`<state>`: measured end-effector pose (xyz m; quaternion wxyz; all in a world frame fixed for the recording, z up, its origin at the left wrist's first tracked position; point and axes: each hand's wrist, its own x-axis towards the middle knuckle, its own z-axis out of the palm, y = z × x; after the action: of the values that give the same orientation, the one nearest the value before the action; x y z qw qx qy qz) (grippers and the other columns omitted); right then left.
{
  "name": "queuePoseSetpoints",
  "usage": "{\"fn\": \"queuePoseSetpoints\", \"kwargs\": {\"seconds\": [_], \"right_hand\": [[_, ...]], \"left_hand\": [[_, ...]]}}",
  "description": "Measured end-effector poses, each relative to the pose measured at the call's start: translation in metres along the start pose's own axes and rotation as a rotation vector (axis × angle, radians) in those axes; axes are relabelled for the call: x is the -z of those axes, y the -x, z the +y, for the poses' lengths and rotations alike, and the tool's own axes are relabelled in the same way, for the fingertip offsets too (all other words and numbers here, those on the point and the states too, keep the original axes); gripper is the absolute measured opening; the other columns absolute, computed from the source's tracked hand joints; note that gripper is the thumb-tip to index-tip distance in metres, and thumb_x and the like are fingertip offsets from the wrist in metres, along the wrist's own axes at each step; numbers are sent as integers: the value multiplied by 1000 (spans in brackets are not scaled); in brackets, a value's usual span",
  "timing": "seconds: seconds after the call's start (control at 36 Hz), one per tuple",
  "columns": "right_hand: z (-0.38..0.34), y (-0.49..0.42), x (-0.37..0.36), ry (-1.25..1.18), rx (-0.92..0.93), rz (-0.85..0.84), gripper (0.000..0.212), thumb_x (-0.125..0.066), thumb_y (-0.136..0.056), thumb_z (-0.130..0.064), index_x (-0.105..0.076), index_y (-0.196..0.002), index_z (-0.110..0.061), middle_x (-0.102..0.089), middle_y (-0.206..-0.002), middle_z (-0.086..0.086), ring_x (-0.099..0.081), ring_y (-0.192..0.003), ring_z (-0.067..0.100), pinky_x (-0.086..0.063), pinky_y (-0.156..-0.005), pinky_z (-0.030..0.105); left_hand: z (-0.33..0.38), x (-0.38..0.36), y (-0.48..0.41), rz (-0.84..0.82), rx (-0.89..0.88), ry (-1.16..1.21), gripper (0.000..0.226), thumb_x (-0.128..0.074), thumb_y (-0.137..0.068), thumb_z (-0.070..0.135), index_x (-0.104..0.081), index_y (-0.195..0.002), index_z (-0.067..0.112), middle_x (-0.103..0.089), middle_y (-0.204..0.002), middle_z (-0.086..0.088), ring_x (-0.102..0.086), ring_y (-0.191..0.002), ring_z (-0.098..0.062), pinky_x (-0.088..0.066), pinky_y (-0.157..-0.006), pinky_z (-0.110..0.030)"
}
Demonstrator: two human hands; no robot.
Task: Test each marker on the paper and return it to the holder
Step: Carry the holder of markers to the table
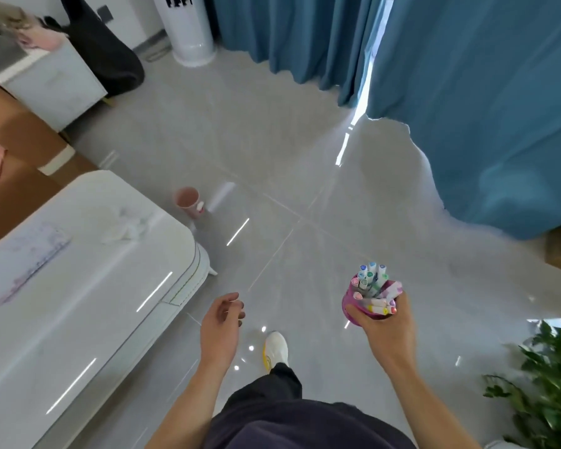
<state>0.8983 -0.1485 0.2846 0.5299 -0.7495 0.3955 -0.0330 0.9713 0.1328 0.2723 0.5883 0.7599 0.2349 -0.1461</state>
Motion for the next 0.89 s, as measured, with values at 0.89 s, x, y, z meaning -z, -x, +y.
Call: {"fn": "queuePoseSetpoints", "kwargs": {"seconds": [0.89], "right_hand": [[-304,-424,-197,142,259,-322,61,-97,-66,-29,-61,-113,-44,-73,-101,-19,-71,-88,-2,-57,-75,26]], "left_hand": [[235,-90,-350,366,85,221,13,-61,-97,22,-70,-105,26,-71,-94,1,-69,-85,-15,-56,-79,-31]]}}
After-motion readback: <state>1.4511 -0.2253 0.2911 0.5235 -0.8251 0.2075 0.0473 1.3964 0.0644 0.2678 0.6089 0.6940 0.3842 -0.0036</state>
